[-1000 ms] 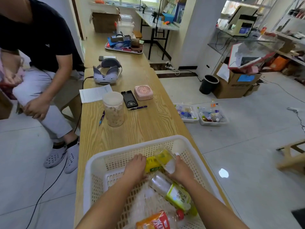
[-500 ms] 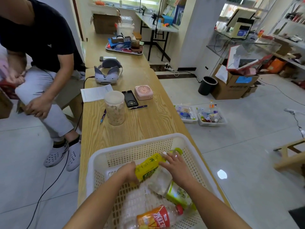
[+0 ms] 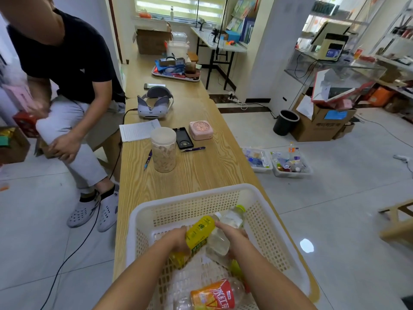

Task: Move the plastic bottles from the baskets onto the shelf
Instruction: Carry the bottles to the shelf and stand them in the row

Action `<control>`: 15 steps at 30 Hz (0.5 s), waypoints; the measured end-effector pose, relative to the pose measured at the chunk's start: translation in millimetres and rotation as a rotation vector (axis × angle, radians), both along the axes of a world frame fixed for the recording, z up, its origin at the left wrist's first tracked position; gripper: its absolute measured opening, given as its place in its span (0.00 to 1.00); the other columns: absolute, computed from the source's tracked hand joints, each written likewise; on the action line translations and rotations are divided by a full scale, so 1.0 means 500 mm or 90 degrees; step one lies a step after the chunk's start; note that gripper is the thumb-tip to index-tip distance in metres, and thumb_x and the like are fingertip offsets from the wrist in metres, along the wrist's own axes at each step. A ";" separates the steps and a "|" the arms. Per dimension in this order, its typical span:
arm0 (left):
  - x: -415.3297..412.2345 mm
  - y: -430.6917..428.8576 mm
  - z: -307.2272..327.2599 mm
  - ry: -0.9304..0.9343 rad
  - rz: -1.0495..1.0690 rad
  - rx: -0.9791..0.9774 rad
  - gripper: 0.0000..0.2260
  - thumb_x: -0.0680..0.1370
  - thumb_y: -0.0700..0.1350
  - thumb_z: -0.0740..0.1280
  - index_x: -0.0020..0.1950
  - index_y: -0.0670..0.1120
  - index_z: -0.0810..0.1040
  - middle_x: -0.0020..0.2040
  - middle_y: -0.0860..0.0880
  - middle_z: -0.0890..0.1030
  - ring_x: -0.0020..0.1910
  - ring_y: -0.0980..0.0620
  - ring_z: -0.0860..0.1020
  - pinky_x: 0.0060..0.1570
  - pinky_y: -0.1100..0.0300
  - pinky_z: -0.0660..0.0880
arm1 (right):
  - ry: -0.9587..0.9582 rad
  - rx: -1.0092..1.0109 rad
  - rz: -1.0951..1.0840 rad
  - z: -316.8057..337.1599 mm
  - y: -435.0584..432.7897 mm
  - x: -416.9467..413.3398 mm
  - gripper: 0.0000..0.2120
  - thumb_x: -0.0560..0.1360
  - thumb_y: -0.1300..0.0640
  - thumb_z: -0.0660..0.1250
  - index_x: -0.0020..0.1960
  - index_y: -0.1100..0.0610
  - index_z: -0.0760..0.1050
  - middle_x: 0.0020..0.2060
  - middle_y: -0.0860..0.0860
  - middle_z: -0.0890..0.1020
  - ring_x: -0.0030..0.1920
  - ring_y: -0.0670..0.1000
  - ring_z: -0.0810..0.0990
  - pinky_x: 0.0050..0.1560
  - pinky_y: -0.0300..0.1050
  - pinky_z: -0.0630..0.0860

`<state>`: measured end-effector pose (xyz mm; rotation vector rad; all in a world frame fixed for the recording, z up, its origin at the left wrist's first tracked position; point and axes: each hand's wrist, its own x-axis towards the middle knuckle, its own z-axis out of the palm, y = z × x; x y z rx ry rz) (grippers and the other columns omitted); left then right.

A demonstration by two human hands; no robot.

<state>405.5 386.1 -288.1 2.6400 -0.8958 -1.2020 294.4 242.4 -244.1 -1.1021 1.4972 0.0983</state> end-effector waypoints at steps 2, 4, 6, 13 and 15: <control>0.003 -0.001 0.004 0.025 0.021 -0.030 0.28 0.71 0.49 0.74 0.68 0.45 0.71 0.67 0.45 0.74 0.64 0.46 0.74 0.60 0.55 0.71 | -0.014 0.094 0.049 0.009 -0.013 -0.005 0.45 0.66 0.47 0.78 0.74 0.60 0.60 0.69 0.62 0.68 0.63 0.67 0.72 0.61 0.63 0.73; 0.007 0.001 0.011 0.049 0.051 -0.042 0.24 0.72 0.48 0.74 0.66 0.43 0.73 0.64 0.44 0.75 0.62 0.46 0.75 0.59 0.56 0.72 | -0.040 0.152 0.058 0.013 -0.030 -0.015 0.36 0.68 0.49 0.77 0.70 0.61 0.66 0.57 0.61 0.76 0.49 0.63 0.79 0.56 0.61 0.76; 0.009 0.006 0.016 0.092 0.107 -0.065 0.24 0.73 0.46 0.74 0.65 0.41 0.73 0.63 0.44 0.75 0.61 0.46 0.75 0.58 0.55 0.74 | -0.089 0.187 -0.001 0.013 -0.050 -0.037 0.33 0.68 0.53 0.77 0.67 0.63 0.69 0.53 0.61 0.77 0.47 0.63 0.79 0.56 0.62 0.76; -0.001 -0.004 0.067 0.314 0.236 -0.157 0.13 0.73 0.38 0.72 0.57 0.38 0.79 0.47 0.44 0.80 0.43 0.48 0.78 0.41 0.59 0.75 | -0.363 0.348 -0.099 0.021 -0.056 -0.145 0.24 0.64 0.67 0.70 0.59 0.68 0.71 0.47 0.65 0.77 0.48 0.64 0.78 0.61 0.62 0.71; -0.003 -0.011 0.088 0.363 0.265 -0.194 0.14 0.74 0.37 0.71 0.59 0.39 0.79 0.51 0.43 0.82 0.46 0.47 0.80 0.46 0.56 0.77 | -0.459 0.394 -0.070 0.024 -0.050 -0.160 0.30 0.56 0.70 0.74 0.57 0.67 0.71 0.50 0.64 0.75 0.52 0.63 0.76 0.71 0.61 0.62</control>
